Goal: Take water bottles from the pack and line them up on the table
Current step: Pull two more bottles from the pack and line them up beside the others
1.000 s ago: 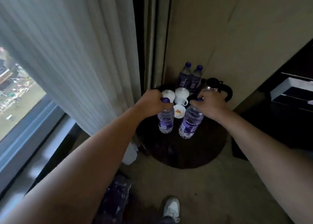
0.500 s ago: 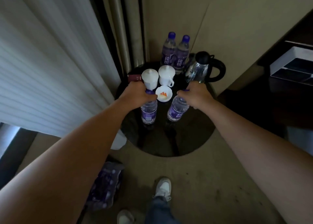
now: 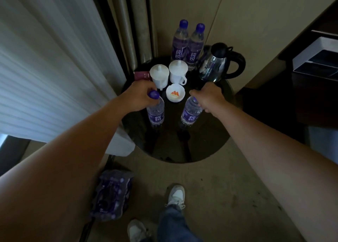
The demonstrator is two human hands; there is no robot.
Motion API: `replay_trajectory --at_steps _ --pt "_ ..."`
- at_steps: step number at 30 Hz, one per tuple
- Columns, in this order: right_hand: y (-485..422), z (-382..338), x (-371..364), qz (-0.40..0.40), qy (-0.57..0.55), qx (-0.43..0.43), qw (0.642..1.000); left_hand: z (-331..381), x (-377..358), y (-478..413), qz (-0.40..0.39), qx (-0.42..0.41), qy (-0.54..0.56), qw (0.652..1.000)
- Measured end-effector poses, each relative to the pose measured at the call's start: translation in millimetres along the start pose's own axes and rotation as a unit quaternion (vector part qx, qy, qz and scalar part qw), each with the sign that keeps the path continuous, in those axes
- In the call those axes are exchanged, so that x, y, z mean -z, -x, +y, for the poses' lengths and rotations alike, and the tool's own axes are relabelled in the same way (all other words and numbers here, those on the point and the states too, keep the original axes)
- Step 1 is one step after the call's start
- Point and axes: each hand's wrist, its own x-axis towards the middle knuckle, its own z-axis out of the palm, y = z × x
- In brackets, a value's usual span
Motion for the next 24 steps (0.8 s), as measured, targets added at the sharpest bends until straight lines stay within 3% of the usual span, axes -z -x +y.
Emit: replay_trajectory --at_steps 6,17,21,24 --pt "7 5 3 -0.044 0.102 0.023 0.994 -4 -5 4 -0.011 0.039 0.091 0.995" --pt "9 13 8 -0.007 0.056 0.098 0.994 -12 -38 14 0.076 0.068 0.159 0.982" --pt "8 17 3 0.006 0.049 0.059 0.997 -15 -41 14 0.084 0.073 0.164 0.980" --pt "10 20 -2 -0.042 -0.005 -0.009 0.999 -15 -47 15 0.095 0.088 0.190 0.973"
